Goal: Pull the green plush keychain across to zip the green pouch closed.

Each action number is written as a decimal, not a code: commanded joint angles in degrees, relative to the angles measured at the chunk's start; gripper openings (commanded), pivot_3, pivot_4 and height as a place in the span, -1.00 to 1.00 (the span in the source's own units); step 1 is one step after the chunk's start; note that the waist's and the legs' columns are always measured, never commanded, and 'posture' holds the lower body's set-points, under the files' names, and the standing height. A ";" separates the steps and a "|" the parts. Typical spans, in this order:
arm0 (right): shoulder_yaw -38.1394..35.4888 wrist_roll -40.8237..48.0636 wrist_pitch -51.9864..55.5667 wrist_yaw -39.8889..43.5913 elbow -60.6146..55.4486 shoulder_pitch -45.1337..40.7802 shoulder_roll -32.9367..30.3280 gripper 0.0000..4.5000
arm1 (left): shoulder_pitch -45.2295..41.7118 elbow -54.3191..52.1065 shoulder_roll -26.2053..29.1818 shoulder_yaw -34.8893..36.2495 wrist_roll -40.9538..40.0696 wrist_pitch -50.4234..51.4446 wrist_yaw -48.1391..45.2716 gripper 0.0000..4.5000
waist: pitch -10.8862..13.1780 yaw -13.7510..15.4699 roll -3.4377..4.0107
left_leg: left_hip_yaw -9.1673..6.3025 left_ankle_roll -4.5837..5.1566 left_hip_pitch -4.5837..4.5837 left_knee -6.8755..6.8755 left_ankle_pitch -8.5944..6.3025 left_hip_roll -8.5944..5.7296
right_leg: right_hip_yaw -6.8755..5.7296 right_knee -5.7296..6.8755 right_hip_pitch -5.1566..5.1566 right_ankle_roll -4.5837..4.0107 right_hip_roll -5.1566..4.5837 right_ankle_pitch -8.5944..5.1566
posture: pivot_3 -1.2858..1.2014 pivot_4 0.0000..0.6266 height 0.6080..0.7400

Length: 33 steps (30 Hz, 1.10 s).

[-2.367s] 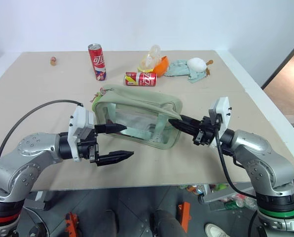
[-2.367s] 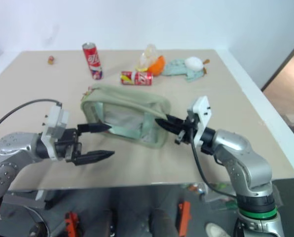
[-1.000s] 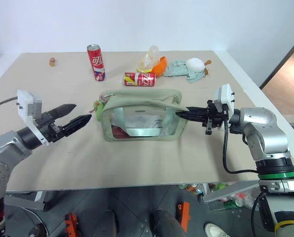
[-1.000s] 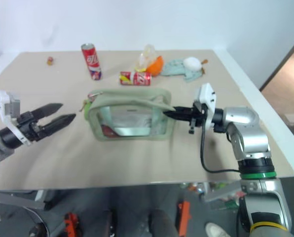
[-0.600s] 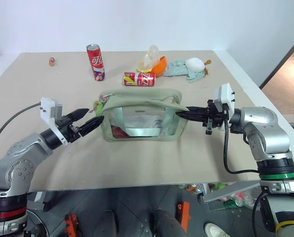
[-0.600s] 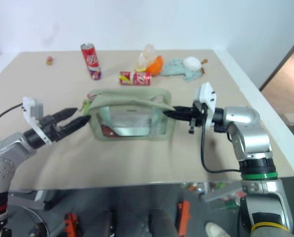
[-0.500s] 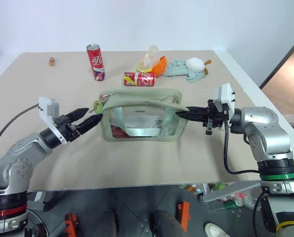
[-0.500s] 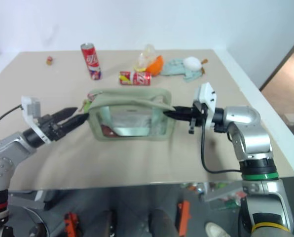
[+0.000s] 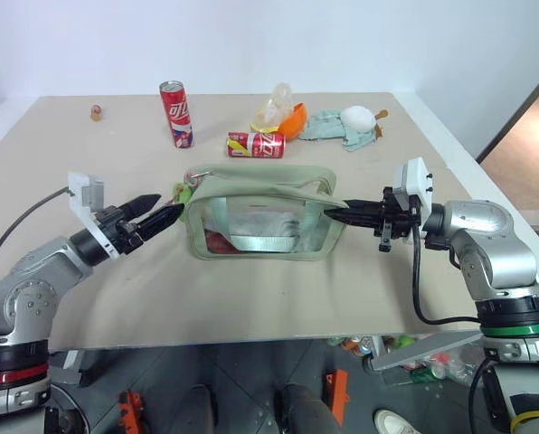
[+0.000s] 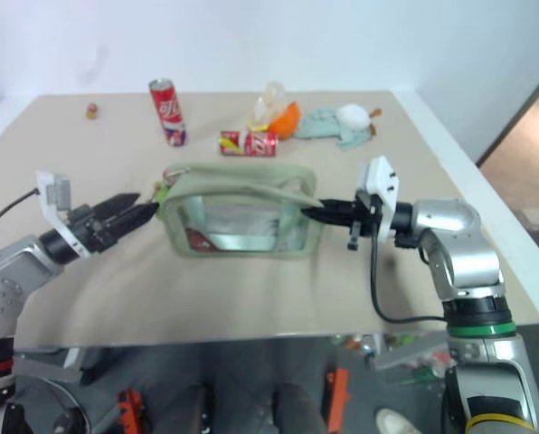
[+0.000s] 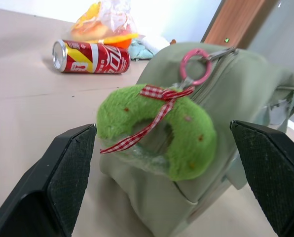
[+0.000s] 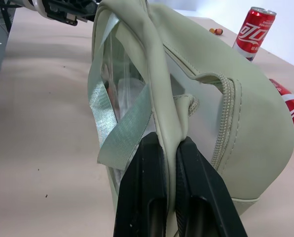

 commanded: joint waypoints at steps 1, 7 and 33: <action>-1.62 0.29 -0.32 -0.13 -1.95 0.16 -1.18 -0.98 | -1.41 1.32 -0.31 -0.27 2.32 -2.75 -0.65 1.00 | 0.00 0.01 0.00 | 0.00 0.00 0.00 0.00 0.00 0.00 | 0.00 0.00 0.00 0.00 0.00 0.00 | 0.03 -0.52 1.00; -1.76 0.09 -0.71 -0.41 -1.86 0.36 -1.45 -0.98 | -3.12 3.90 -1.33 -1.75 4.71 -5.09 -2.48 1.00 | 0.00 0.09 0.00 | 0.00 0.00 -0.02 0.01 0.00 -0.01 | -0.01 0.00 0.00 0.01 -0.01 0.00 | 0.03 -0.52 1.00; -1.35 -0.38 -1.80 -1.08 -1.37 0.54 -1.67 -1.00 | -9.15 10.62 -2.69 -3.81 9.80 -11.49 -8.05 -0.90 | 0.00 0.09 0.00 | -0.02 -0.02 -0.04 0.02 0.01 -0.02 | -0.03 0.00 0.00 0.02 -0.02 0.01 | 0.03 -0.52 1.00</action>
